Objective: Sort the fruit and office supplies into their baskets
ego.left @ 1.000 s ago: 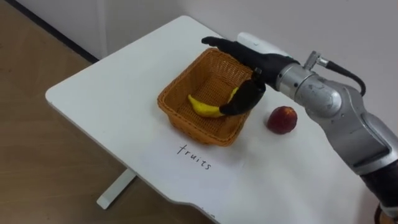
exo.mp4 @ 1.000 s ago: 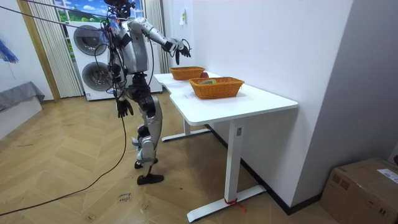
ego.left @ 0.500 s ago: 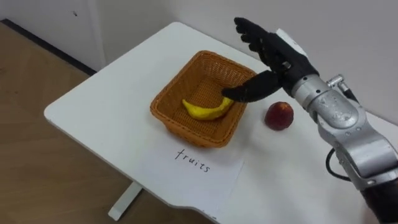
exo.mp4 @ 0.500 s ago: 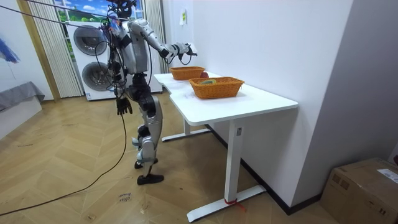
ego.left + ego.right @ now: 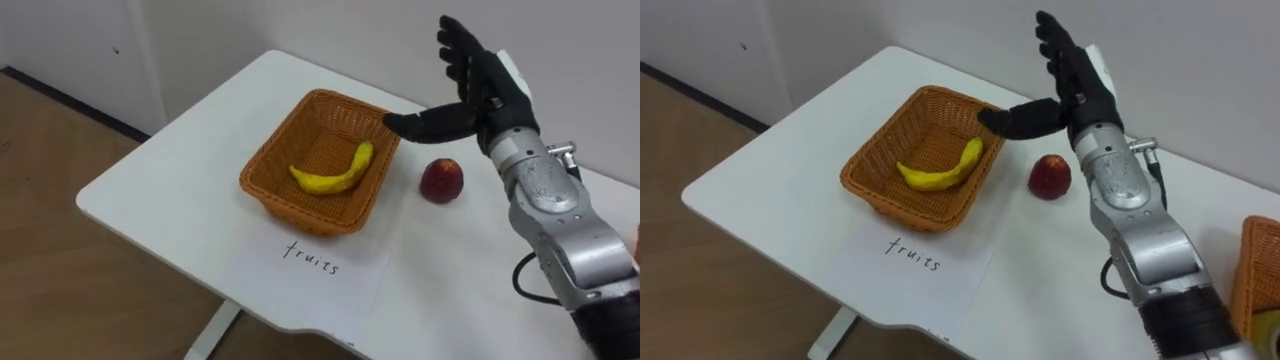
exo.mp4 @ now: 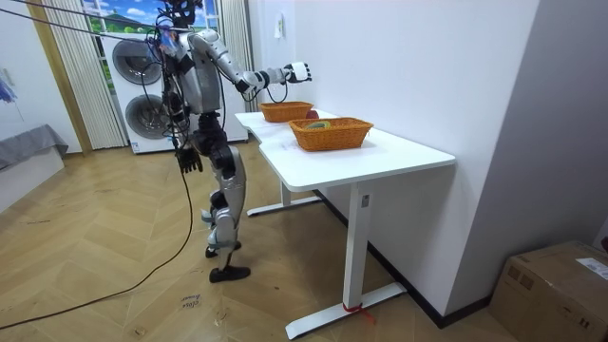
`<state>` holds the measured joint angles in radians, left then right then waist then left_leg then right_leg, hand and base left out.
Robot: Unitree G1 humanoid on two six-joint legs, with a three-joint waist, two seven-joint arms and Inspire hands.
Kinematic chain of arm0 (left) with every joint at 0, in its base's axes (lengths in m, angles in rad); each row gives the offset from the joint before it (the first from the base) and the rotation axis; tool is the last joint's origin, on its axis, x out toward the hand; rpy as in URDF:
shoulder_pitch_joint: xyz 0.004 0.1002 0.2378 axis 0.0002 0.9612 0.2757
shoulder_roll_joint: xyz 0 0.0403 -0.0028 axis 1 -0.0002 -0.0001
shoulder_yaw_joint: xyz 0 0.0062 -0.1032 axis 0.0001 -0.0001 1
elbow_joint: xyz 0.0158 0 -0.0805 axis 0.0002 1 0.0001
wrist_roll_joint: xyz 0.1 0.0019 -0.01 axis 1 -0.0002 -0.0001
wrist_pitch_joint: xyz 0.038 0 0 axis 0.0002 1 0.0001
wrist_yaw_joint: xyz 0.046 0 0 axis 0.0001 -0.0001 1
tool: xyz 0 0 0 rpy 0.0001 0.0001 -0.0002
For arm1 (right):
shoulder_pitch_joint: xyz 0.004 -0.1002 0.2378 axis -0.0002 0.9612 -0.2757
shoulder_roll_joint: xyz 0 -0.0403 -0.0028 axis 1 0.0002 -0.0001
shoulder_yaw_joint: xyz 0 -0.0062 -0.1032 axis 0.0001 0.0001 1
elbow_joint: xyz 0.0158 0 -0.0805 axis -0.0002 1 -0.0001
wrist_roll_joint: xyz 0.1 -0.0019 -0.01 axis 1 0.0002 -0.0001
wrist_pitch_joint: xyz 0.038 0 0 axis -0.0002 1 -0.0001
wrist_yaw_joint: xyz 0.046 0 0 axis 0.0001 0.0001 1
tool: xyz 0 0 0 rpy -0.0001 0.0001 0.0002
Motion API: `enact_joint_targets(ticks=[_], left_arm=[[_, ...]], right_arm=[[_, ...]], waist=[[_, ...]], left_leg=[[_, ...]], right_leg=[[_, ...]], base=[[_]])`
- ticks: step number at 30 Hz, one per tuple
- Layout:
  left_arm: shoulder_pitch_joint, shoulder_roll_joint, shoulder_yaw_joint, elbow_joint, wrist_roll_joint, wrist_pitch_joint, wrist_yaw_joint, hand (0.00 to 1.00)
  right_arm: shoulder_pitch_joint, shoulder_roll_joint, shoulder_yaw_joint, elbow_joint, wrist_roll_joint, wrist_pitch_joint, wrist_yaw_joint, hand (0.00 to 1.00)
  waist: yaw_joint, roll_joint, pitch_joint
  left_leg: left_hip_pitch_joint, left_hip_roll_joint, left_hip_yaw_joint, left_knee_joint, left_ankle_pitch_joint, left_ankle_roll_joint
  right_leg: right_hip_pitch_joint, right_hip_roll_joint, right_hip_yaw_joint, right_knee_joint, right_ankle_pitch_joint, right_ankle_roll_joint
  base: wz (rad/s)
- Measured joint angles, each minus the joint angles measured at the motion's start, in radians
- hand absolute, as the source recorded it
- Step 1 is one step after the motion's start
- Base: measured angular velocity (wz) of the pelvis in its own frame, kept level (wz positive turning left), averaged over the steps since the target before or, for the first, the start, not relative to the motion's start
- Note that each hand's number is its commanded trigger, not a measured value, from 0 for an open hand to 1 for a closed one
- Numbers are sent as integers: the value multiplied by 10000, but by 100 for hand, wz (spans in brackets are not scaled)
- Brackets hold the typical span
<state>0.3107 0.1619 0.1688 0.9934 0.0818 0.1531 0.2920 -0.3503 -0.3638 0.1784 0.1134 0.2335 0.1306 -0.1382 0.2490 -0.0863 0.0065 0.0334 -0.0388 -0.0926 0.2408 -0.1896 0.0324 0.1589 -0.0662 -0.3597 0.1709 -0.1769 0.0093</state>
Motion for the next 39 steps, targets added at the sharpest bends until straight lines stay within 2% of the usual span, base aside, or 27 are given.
enact_joint_targets(ticks=[3,8,10,14,21,24,32,35,39], left_arm=[[11,-67,-34,-53,0,87,-54,0],[25,-196,-204,-134,0,154,-411,0],[94,-199,-327,-230,1,176,-475,0],[134,-201,-475,-359,4,217,-658,0],[149,-202,-563,-396,9,218,-698,0],[152,-206,-553,-439,17,199,-690,0],[380,-178,-552,-364,110,62,-677,0],[415,-158,-553,-347,113,63,-684,0],[399,-140,-559,-349,101,64,-705,0]], right_arm=[[1,96,-58,64,-30,-32,-158,0],[5,352,-66,628,-57,-84,-148,0],[5,378,-66,653,-59,-84,-147,0],[6,381,-166,666,-59,-84,-177,0],[242,385,-198,696,-62,-84,-385,0],[474,384,-471,710,-47,-84,-424,0],[580,382,-859,1120,6,-101,-596,0],[579,381,-876,1120,-17,-115,-596,0],[576,379,-875,1559,1,-359,-590,0]], waist=[[-142,99,-2],[-451,396,-20],[-529,466,-2],[-619,518,-15],[-802,518,-21],[-797,517,-17],[-871,265,-36],[-903,262,-37],[-908,308,-37]], left_leg=[[-8,-70,-26,65,4,22],[1,-78,-74,170,-15,53],[-1,-77,-75,169,-16,53],[-29,-83,-67,168,-13,54],[-29,-80,-68,150,-16,59],[-37,-93,-53,148,-17,59],[-81,-113,-16,153,-18,58],[-162,-110,-18,171,-22,62],[-259,-91,-31,175,-27,68]], right_leg=[[20,-10,-11,9,16,29],[87,-30,1,24,28,55],[80,-32,1,27,25,61],[47,-28,4,16,22,64],[60,-25,-1,7,17,73],[60,-25,8,-1,15,77],[65,4,90,-143,-3,93],[-5,54,310,-195,-2,92],[-104,57,340,-188,-2,92]], base=[[2],[3],[0],[0],[0],[0],[0],[0],[0]])
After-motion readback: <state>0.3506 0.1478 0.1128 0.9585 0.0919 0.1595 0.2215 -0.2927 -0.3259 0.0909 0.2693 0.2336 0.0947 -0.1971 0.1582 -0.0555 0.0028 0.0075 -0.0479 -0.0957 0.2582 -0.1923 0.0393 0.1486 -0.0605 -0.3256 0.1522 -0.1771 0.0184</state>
